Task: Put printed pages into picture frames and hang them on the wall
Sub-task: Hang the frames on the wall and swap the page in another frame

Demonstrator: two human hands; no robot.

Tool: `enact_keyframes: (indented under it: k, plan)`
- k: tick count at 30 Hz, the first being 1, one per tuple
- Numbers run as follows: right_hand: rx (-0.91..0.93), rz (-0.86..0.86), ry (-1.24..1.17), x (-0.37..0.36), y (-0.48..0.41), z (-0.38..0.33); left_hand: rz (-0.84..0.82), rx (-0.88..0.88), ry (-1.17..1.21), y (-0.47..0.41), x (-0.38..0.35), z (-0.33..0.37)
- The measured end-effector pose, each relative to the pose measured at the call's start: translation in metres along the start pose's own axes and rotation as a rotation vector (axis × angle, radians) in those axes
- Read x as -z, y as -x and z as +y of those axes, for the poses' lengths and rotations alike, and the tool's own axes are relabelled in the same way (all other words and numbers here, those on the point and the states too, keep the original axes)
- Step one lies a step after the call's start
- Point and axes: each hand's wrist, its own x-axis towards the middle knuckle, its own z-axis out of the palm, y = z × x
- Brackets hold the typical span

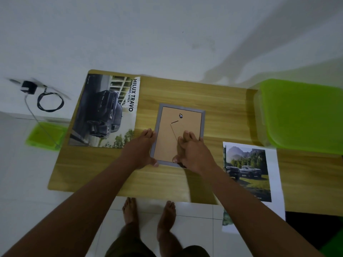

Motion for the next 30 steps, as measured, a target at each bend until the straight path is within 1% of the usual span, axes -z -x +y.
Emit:
enact_keyframes:
  k: [3,6,12,16,18,20,23,25,27,30]
  plan:
    - [-0.05,0.002,-0.007,0.002,-0.005,-0.005,0.009,0.012,0.001,0.001,0.0,0.001]
    - [-0.062,0.004,-0.007,0.002,-0.007,-0.005,0.008,0.014,-0.006,-0.001,0.001,0.002]
    - [-0.04,0.041,-0.013,-0.001,0.0,-0.005,0.003,0.015,-0.016,0.0,0.002,0.003]
    - [0.011,0.022,-0.04,-0.002,0.003,0.003,-0.008,0.019,-0.013,0.0,0.001,0.004]
    - [0.053,0.008,-0.082,0.0,0.006,0.01,-0.006,0.024,0.003,0.001,0.001,0.007]
    - [0.048,0.045,-0.184,0.002,0.011,0.015,0.0,0.027,0.013,0.002,0.002,0.01]
    - [-0.078,0.205,-0.292,0.004,0.019,0.018,0.026,0.105,0.085,-0.001,-0.003,0.012]
    - [-0.231,0.269,-0.338,0.003,0.019,0.016,0.123,0.172,0.138,-0.006,-0.007,0.014]
    - [-0.369,0.241,-0.392,0.004,0.015,0.014,0.2,0.232,0.143,-0.011,-0.011,0.018]
    - [-0.445,0.201,-0.46,0.007,0.009,0.009,0.23,0.25,0.188,-0.016,-0.016,0.021]
